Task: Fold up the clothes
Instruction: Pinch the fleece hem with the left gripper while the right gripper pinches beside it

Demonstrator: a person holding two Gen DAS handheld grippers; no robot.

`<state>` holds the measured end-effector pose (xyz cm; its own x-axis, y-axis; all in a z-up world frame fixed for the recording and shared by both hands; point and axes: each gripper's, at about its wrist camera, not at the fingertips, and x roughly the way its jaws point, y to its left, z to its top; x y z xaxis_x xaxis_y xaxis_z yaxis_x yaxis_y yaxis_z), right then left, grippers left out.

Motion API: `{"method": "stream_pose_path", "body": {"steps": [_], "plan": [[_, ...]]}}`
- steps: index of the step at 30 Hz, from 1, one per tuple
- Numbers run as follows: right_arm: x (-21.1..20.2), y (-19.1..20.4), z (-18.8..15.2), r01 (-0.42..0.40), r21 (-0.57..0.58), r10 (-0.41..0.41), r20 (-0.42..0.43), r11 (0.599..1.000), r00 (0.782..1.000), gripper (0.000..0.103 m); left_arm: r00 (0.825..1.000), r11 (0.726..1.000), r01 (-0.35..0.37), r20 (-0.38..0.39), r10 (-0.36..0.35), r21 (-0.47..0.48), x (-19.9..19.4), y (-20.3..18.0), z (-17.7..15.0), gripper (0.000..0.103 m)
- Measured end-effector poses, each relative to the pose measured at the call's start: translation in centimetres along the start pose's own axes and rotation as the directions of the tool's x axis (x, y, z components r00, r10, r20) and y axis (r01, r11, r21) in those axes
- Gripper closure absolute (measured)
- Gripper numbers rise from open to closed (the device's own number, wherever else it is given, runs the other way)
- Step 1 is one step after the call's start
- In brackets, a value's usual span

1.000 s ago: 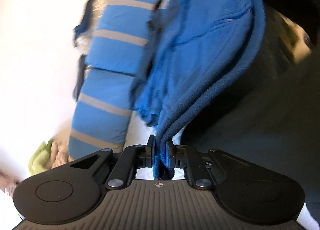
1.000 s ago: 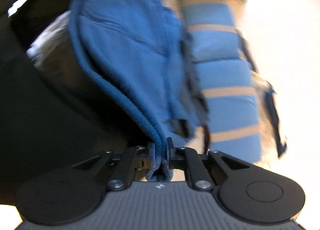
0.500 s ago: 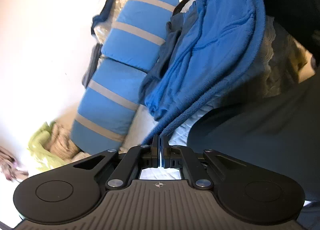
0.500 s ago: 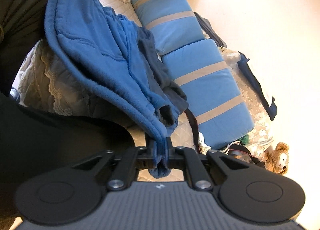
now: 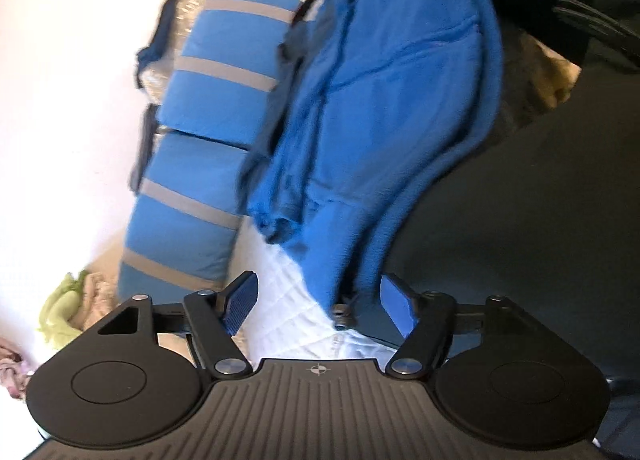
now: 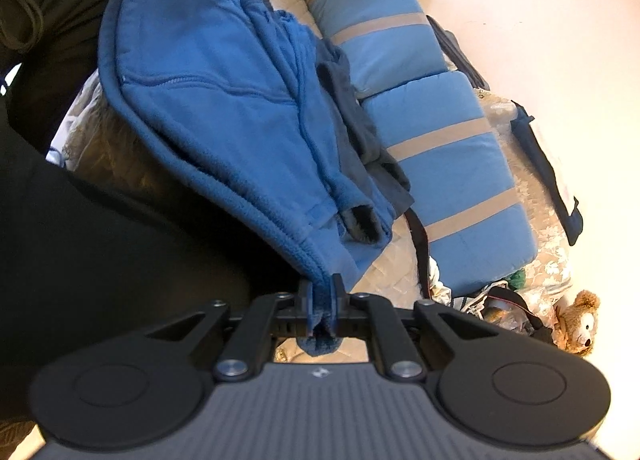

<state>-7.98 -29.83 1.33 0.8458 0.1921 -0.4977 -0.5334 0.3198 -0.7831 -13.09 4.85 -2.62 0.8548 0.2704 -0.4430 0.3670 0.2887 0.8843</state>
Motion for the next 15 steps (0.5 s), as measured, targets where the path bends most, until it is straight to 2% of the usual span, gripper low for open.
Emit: {"method": "stream_pose_path", "body": {"steps": [2, 5, 11, 12, 13, 14, 15], "plan": [[0.0, 0.2, -0.1, -0.004, 0.002, 0.004, -0.002, 1.000, 1.000, 0.095, 1.000, 1.000, 0.012, -0.009, -0.012, 0.027, 0.6, -0.4, -0.1, 0.036], [0.1, 0.2, -0.1, -0.004, 0.000, 0.004, -0.002, 1.000, 1.000, 0.095, 1.000, 0.997, -0.012, -0.005, 0.012, 0.074, 1.7, -0.8, 0.2, 0.036], [0.3, 0.2, 0.1, 0.002, 0.005, -0.002, -0.001, 1.000, 1.000, 0.094, 0.999, 0.994, -0.036, 0.002, 0.036, 0.101, 3.0, -0.8, 1.1, 0.037], [0.3, 0.2, 0.1, 0.002, 0.006, -0.002, -0.001, 1.000, 1.000, 0.094, 0.999, 0.994, -0.037, -0.001, 0.038, 0.107, 3.1, -0.9, 1.3, 0.040], [0.3, 0.3, 0.1, 0.002, 0.007, -0.002, -0.002, 1.000, 1.000, 0.094, 0.999, 0.993, -0.035, -0.003, 0.036, 0.113, 3.2, -1.0, 1.4, 0.048], [0.3, 0.3, 0.1, 0.002, 0.007, -0.002, -0.003, 1.000, 1.000, 0.094, 0.999, 0.993, -0.031, -0.006, 0.032, 0.118, 3.2, -1.1, 1.6, 0.061], [0.4, 0.4, 0.0, 0.001, 0.009, -0.001, -0.004, 1.000, 1.000, 0.094, 1.000, 0.992, -0.020, -0.012, 0.021, 0.122, 3.3, -1.2, 1.6, 0.068]]}}
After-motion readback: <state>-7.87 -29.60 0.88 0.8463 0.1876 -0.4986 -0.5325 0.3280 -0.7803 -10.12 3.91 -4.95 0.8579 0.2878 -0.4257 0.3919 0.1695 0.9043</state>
